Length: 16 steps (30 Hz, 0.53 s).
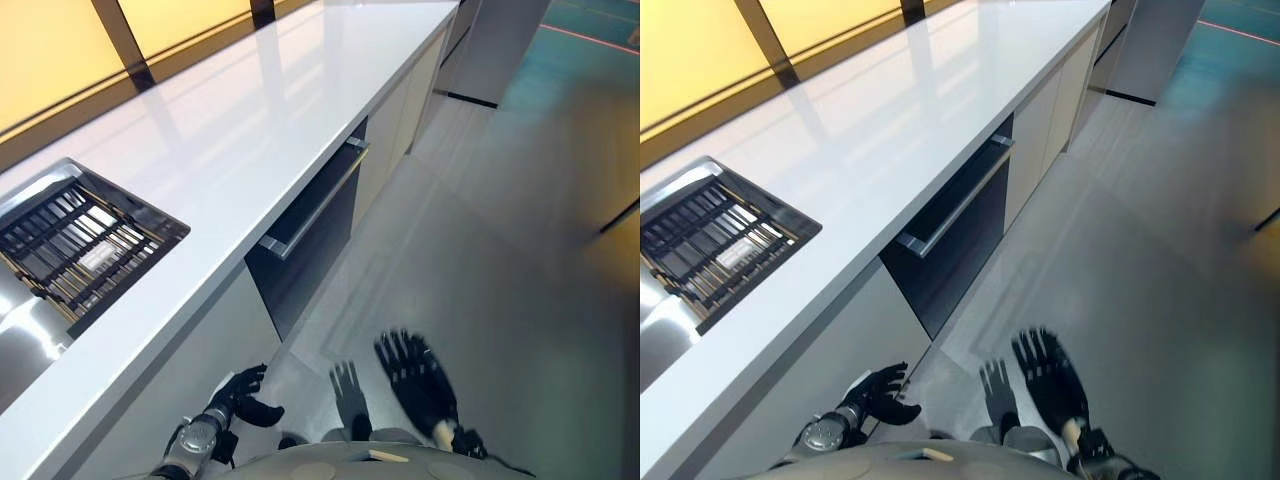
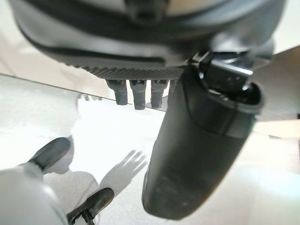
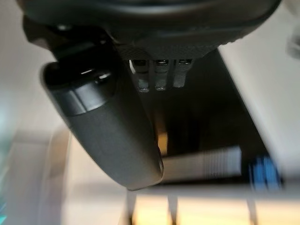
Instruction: Pick up plates and place into dishwasher.
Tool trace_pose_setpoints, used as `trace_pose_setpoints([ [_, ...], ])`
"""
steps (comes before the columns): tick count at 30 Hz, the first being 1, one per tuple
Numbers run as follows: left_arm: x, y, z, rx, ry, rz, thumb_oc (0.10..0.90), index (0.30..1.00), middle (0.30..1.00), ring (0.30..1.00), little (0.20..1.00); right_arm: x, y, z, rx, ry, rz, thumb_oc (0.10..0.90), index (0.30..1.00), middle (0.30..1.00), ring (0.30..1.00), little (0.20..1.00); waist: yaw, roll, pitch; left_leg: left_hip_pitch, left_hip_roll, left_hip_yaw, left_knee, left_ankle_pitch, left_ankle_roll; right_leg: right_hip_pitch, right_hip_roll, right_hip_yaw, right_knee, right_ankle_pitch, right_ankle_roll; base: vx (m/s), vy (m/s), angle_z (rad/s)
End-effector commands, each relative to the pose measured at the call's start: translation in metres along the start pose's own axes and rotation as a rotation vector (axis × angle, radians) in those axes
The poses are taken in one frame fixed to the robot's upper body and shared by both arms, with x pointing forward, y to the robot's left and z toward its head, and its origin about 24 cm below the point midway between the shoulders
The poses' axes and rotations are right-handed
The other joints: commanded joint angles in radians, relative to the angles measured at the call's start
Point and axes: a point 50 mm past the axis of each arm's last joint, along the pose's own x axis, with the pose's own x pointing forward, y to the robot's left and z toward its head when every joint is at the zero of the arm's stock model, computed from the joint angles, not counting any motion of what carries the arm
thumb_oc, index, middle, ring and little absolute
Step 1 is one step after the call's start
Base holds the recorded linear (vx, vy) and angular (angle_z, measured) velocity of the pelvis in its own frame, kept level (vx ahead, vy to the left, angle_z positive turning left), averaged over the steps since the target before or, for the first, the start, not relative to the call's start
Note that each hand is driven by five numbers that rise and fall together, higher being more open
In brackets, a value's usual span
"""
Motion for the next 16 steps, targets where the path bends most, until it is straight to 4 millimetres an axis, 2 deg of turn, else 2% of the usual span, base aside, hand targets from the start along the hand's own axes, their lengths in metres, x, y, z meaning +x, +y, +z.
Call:
trace_pose_setpoints([
  [1, 0.008, 0.007, 0.017, -0.019, -0.003, 0.079, 0.800, 0.900, 0.900, 0.900, 0.900, 0.009, -0.004, 0.019, -0.896, 0.076, -0.490, 0.800, 0.900, 0.900, 0.900, 0.900, 0.027, -0.031, 0.018, -0.037, 0.004, -0.032, 0.009, -0.005, -0.005, -0.001, -0.042, 0.007, 0.015, 0.032, 0.085, 0.01, -0.049, 0.09],
  [4, 0.008, 0.005, 0.005, 0.080, 0.093, 0.110, 0.800, 0.900, 0.900, 0.900, 0.900, 0.018, 0.003, 0.011, -1.110, 0.204, -0.515, 0.800, 0.900, 0.900, 0.900, 0.900, 0.052, -0.041, 0.012, -0.039, -0.002, -0.062, 0.010, -0.009, -0.002, 0.011, -0.044, -0.011, 0.011, 0.026, 0.078, 0.03, -0.059, 0.13],
  [6, 0.008, 0.001, 0.004, 0.096, 0.110, 0.076, 0.800, 0.900, 0.900, 0.900, 0.900, 0.020, 0.005, 0.009, -1.184, 0.248, -0.536, 0.800, 0.900, 0.900, 0.900, 0.900, 0.061, -0.047, 0.005, -0.040, -0.005, -0.071, 0.009, -0.011, 0.000, 0.017, -0.044, -0.019, 0.010, 0.022, 0.077, 0.03, -0.063, 0.15],
  [10, 0.008, 0.003, 0.004, 0.123, 0.125, 0.098, 0.800, 0.900, 0.900, 0.900, 0.900, 0.020, 0.004, 0.002, -1.181, 0.310, -0.525, 0.800, 0.900, 0.900, 0.900, 0.900, 0.069, -0.050, -0.002, -0.035, -0.001, -0.075, 0.011, -0.018, -0.003, 0.026, -0.043, -0.025, 0.011, 0.011, 0.076, 0.01, -0.036, 0.13],
  [16, 0.009, 0.006, 0.008, 0.074, 0.108, 0.113, 0.800, 0.900, 0.900, 0.900, 0.900, 0.017, -0.001, -0.004, -1.178, 0.333, -0.537, 0.800, 0.900, 0.900, 0.900, 0.900, 0.068, -0.045, -0.003, -0.029, 0.000, -0.077, 0.014, -0.021, -0.002, 0.032, -0.041, -0.026, 0.014, 0.004, 0.075, 0.00, -0.005, 0.01],
])
